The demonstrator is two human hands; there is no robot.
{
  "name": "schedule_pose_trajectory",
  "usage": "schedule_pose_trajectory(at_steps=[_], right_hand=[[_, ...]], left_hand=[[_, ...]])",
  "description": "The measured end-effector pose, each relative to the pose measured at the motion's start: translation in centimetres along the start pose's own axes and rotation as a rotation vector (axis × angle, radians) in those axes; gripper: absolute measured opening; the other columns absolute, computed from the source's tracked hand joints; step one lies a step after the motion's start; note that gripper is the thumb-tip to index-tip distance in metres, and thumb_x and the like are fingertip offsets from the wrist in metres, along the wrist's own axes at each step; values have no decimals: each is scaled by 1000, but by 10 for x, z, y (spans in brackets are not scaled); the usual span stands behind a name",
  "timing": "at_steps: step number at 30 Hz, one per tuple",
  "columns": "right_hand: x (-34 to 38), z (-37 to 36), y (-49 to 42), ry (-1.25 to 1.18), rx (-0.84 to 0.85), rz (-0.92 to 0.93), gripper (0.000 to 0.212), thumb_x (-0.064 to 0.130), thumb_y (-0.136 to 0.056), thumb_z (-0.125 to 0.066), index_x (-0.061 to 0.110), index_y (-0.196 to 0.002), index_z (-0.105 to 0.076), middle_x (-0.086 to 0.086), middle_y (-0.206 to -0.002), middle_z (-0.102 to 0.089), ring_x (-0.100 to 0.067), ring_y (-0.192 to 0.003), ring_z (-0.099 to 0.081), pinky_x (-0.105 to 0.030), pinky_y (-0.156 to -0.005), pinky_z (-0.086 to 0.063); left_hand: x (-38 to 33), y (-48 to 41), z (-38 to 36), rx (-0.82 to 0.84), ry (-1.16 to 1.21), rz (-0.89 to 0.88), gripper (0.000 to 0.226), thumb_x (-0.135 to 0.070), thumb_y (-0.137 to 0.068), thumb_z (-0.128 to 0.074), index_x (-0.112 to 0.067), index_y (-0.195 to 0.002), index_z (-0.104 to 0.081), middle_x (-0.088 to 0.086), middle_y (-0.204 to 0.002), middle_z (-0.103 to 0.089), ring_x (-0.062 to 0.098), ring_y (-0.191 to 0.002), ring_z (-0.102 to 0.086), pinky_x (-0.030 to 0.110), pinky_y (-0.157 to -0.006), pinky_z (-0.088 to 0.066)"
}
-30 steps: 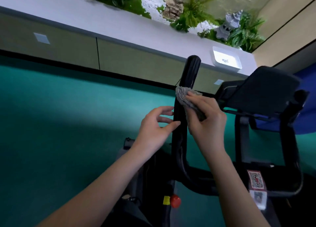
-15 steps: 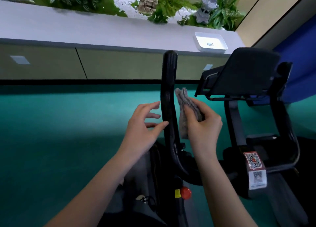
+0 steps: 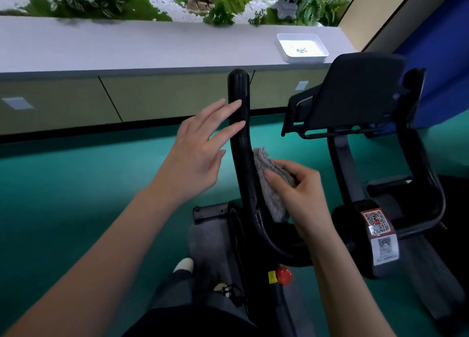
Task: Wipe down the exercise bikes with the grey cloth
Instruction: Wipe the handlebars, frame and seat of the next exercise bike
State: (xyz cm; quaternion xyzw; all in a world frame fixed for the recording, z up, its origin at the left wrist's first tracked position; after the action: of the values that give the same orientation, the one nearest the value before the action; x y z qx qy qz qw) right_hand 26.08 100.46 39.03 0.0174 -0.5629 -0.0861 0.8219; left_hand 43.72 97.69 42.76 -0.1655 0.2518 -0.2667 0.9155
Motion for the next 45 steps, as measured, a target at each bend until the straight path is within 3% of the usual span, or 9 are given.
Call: schedule_pose_trajectory(at_steps=[3, 7, 14, 19, 24, 33, 36, 40, 45], right_hand=[[-11, 7, 10, -53, 44, -60, 16, 8, -82, -70, 8, -97, -73, -6, -92, -74, -21, -90, -70, -40, -84, -55], [-17, 10, 7, -221, 86, -156, 14, 3, -84, -66, 15, -86, -73, -1, -79, -75, -15, -74, -71, -23, -62, -54], [-8, -26, -40, -374, 180, -284, 19, -3, -91, -52, -5, -108, -61, -14, -90, -67, -19, -75, -66, -27, -70, -55], [-14, -39, -40, -379, 296, -338, 23, -5, -91, -51, -5, -112, -59, -25, -100, -63, -34, -89, -61, -50, -90, -48], [-18, -36, -29, -332, 361, -294, 19, -9, -87, -55, 4, -97, -64, -16, -86, -68, -22, -67, -68, -31, -66, -57], [-23, -22, -2, -158, 519, -306, 17, -7, -86, -58, -1, -101, -65, -14, -85, -69, -22, -71, -67, -29, -65, -57], [-13, -8, -4, -81, 368, -194, 18, -9, -84, -61, 5, -92, -67, -8, -81, -67, -13, -68, -65, -25, -67, -53], [20, 9, -1, -68, 147, 47, 25, -8, -80, -65, 14, -91, -70, -2, -91, -71, -13, -84, -66, -25, -77, -52], [69, -22, -8, 136, 161, 355, 21, -7, -79, -67, 3, -96, -72, -9, -105, -69, -15, -104, -62, -27, -96, -47]], left_hand=[[-1, -10, 0, 17, -66, -70, 57, 1, -77, -57, -13, -132, -49, 3, -153, -29, 21, -143, -21, 43, -102, -30], [3, -21, -1, 41, -84, -102, 58, 0, -76, -61, -15, -131, -50, 3, -152, -31, 21, -142, -22, 42, -103, -28], [8, -22, -1, 36, -39, -120, 58, -1, -78, -62, -17, -132, -49, 0, -151, -31, 19, -142, -20, 42, -101, -33], [10, -21, -1, 34, -16, -126, 58, 0, -78, -62, -17, -133, -49, -1, -151, -31, 18, -142, -21, 45, -101, -36], [10, -22, -1, 32, -1, -121, 56, 0, -79, -61, -16, -131, -50, 0, -151, -32, 20, -142, -21, 47, -101, -37], [12, -22, -3, 19, 7, -126, 56, -1, -79, -61, -17, -132, -49, -1, -151, -31, 19, -142, -20, 45, -100, -39], [14, -21, -2, 19, 8, -128, 56, -2, -80, -61, -18, -132, -49, -2, -151, -30, 18, -142, -19, 44, -102, -37], [13, -21, -1, 29, 15, -126, 54, -3, -82, -62, -17, -132, -50, 0, -150, -32, 19, -142, -21, 46, -103, -37], [11, -23, 1, 45, 35, -135, 54, 0, -80, -62, -14, -130, -52, 2, -150, -34, 23, -140, -24, 50, -100, -38]])
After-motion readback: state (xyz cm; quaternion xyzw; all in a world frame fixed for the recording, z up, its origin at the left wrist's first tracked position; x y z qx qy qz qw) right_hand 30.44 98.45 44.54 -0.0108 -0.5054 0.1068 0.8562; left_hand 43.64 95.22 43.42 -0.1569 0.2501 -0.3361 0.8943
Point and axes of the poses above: each hand's wrist, its own y-axis away from the middle knuckle, its own z-axis out of the back of the hand, x = y × z, the point moved 8 cm from there along -y, towards the middle knuckle
